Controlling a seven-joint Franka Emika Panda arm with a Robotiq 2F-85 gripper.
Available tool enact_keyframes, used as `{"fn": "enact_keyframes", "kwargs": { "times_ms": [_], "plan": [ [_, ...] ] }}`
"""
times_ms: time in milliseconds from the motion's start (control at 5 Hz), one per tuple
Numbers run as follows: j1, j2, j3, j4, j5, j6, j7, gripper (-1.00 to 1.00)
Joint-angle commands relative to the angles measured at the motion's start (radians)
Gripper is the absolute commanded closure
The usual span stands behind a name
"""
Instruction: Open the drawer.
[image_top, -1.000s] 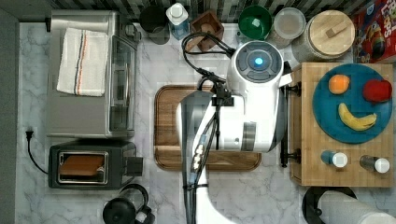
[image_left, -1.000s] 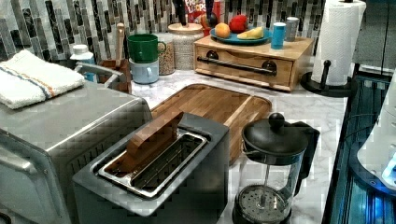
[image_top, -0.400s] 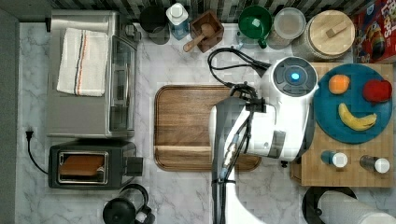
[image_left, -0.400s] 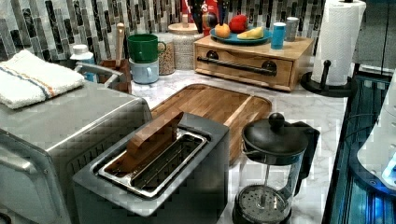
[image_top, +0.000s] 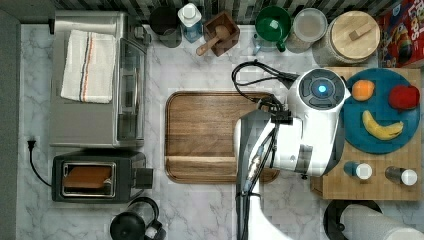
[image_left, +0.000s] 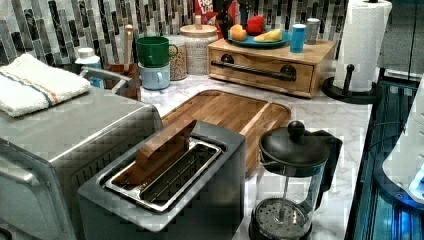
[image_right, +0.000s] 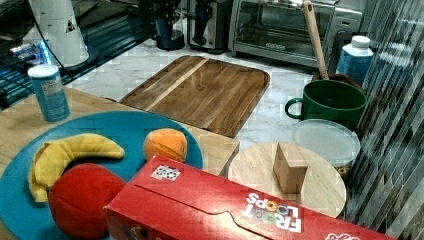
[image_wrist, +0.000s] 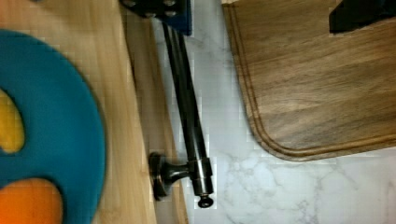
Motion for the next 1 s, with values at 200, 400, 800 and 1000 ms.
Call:
{"fn": "enact_keyframes", "kwargs": {
  "times_ms": [200,400,800,1000],
  "plan": [
    [-0.023,0.046,-0.012,-0.01,-0.079,0.122,-0.084,-1.0],
    [-0.032,0.074,-0.022,0.001,-0.071,0.123,-0.107,-1.0],
    [-0.046,0.079,-0.042,-0.071,-0.069,0.236,-0.101,-1.0],
    [-0.04,0.084,-0.052,-0.107,-0.047,0.292,-0.103,-1.0]
  ]
}}
